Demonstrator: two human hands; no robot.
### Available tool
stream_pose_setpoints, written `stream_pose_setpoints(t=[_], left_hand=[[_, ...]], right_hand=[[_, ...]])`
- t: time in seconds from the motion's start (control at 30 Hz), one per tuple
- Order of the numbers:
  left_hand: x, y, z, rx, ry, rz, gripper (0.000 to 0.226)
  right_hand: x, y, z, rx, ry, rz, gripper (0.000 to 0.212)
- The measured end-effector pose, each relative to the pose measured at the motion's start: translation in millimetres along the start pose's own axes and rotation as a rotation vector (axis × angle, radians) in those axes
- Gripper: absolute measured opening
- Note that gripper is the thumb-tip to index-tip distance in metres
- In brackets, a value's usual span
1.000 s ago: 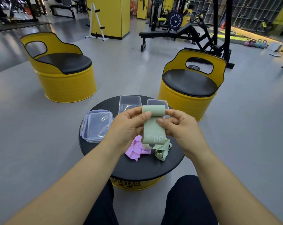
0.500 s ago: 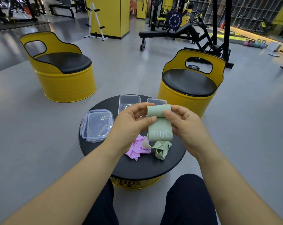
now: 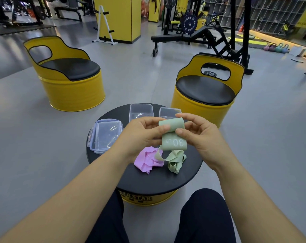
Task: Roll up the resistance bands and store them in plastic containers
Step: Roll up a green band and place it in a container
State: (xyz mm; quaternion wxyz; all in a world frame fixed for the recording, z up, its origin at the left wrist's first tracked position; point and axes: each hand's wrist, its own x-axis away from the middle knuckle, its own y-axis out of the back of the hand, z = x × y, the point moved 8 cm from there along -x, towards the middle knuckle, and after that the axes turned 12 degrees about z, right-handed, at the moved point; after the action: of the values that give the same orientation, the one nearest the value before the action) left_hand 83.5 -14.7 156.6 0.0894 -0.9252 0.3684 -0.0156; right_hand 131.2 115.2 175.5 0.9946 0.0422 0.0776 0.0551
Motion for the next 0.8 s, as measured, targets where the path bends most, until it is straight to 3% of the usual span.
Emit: stream_pose_setpoints(t=[0.3, 0.8], left_hand=[[2.9, 4.9, -4.4, -0.051, -0.111, -0.113, 0.027], [4.7, -0.6, -6.6, -0.135, -0.230, -0.100, 0.036]], right_hand=[[2.0, -1.4, -18.5, -0.144, -0.135, -0.040, 0.037], [0.8, -4.3, -20.3, -0.227, -0.122, -0.074, 0.025]])
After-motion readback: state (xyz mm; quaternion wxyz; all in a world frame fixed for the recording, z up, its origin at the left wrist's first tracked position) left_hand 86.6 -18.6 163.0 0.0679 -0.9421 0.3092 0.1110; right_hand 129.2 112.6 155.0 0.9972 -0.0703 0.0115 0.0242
